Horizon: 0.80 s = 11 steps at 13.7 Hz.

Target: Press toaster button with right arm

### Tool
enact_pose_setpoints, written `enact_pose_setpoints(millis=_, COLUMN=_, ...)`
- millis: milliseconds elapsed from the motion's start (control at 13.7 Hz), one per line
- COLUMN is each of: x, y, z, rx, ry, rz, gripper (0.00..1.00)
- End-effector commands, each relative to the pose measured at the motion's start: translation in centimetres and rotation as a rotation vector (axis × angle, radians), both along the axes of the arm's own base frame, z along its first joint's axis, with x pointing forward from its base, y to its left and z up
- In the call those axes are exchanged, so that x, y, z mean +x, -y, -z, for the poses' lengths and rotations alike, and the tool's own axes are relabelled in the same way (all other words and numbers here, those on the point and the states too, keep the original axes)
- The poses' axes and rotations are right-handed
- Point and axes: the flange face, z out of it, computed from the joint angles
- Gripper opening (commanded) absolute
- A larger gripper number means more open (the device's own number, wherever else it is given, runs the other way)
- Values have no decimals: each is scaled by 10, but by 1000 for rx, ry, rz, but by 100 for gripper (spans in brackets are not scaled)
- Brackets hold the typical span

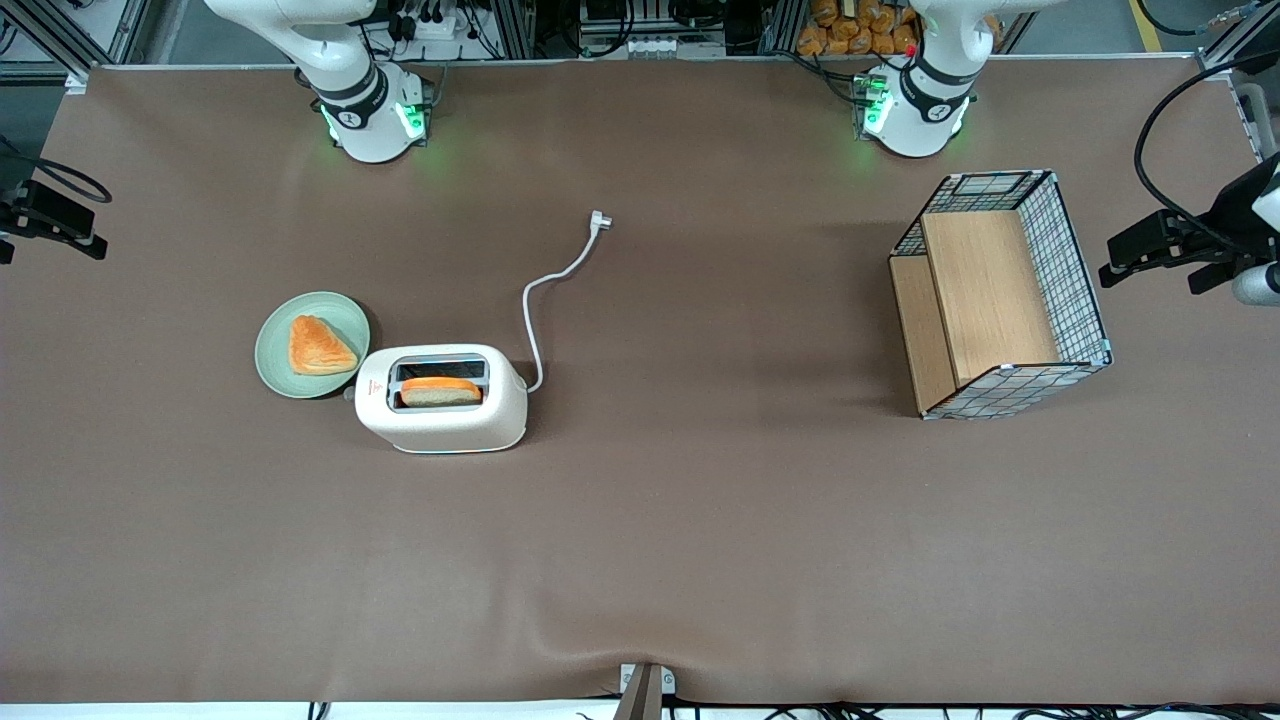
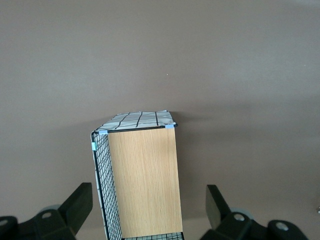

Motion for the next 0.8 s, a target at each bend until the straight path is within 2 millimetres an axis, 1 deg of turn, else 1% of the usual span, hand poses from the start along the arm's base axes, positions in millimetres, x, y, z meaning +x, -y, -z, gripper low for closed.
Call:
enact_pose_setpoints(millis=0, x=1, y=-3, z=4, rx=-7, ry=-13, rz=-10, gripper=100)
enact_pose_setpoints(millis=73, x=1, y=-3, z=4, rx=-7, ry=-13, rz=-12, gripper=100)
enact_pose_setpoints(millis=220, x=5, y=-2, z=13, rx=-5, ry=-29, rz=-10, gripper=100)
enact_pose_setpoints(millis=293, x=7, y=-2, z=15, rx=-4, ry=-31, rz=-10, gripper=97)
enact_pose_setpoints(millis=366, x=9, y=-2, z=20, rx=-1, ry=-40, rz=-9, gripper=90)
enact_pose_setpoints(millis=585, x=19, y=-5, z=39, rx=18, ry=-74, rz=-11, gripper=54)
enact_pose_setpoints(millis=732, x=28, y=-6, z=63, rx=34, ry=-116, rz=-10, gripper=30)
